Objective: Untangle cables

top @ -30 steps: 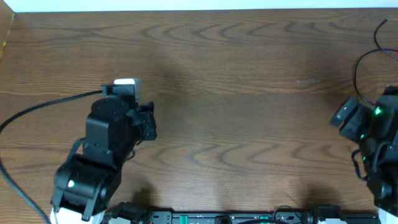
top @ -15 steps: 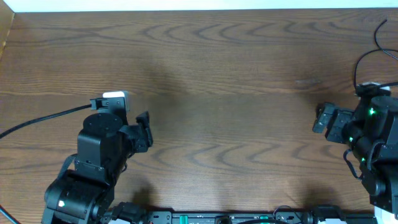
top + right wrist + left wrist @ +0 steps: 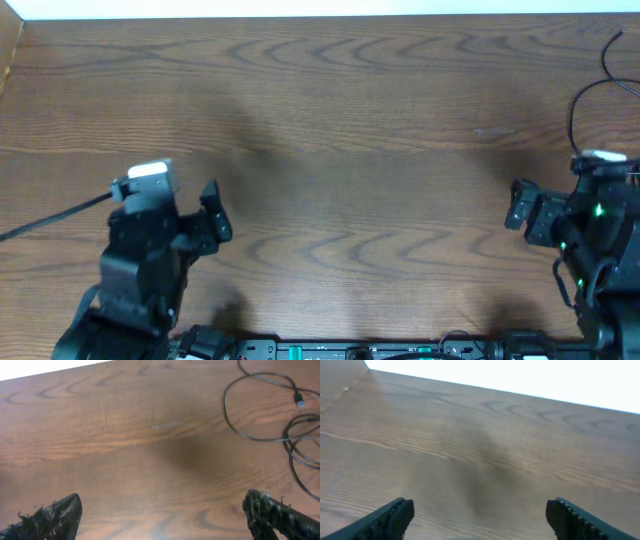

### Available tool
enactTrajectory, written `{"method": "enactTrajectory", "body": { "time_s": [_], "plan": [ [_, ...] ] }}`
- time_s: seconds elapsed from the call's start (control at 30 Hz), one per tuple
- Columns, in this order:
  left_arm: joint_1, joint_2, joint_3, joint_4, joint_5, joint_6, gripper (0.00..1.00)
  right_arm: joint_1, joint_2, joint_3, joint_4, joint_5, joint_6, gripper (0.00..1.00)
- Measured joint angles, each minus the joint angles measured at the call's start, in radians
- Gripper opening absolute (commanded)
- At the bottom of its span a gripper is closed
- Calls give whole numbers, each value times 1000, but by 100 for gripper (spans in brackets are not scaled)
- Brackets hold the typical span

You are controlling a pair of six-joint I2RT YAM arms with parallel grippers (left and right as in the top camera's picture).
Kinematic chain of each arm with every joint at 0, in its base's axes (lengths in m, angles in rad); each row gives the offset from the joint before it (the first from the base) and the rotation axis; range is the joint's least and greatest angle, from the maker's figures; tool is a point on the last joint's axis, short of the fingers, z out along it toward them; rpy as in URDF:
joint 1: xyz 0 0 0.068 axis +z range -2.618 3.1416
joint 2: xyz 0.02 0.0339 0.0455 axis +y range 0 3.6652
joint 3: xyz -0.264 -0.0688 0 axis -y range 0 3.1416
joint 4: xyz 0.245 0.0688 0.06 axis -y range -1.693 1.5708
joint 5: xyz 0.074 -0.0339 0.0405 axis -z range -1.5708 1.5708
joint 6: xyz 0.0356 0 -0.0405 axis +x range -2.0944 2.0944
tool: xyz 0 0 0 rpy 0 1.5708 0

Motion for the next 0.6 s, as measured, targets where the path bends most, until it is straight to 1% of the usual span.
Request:
{"method": "enactTrajectory", "body": {
  "time_s": [0.13, 0.3, 0.43, 0.6],
  "plan": [
    [0, -24, 0, -23, -31, -2, 92, 0, -101, -102, 54, 0, 15, 99],
    [0, -26, 0, -38, -36, -2, 92, 0, -196, -181, 87, 0, 48, 99],
    [0, -45, -1, -48, -35, -2, 92, 0, -248, -209, 86, 0, 55, 99],
    [0, -146, -48, -16, -7, -3, 92, 0, -296, -210, 87, 0, 55, 99]
  ]
}}
